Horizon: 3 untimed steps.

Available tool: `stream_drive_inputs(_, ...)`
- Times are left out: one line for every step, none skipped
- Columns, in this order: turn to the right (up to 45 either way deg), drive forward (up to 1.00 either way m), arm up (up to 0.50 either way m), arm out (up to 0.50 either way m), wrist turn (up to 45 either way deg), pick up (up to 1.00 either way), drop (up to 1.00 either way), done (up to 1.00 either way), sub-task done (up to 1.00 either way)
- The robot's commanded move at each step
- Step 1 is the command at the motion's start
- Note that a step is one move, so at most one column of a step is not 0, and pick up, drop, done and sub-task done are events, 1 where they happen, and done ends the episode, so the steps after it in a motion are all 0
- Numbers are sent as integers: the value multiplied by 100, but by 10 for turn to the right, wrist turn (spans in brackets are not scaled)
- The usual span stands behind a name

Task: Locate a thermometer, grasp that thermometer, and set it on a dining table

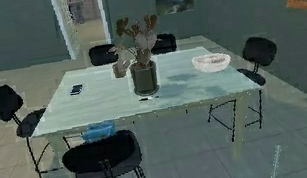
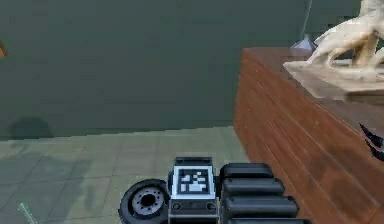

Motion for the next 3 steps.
stream_drive_inputs(0, 55, 0, 0, 0, 0, 0, 0, 0)
stream_drive_inputs(-450, 0, 0, 0, 0, 0, 0, 0, 0)
stream_drive_inputs(-450, 0, 0, 0, 0, 0, 0, 0, 0)
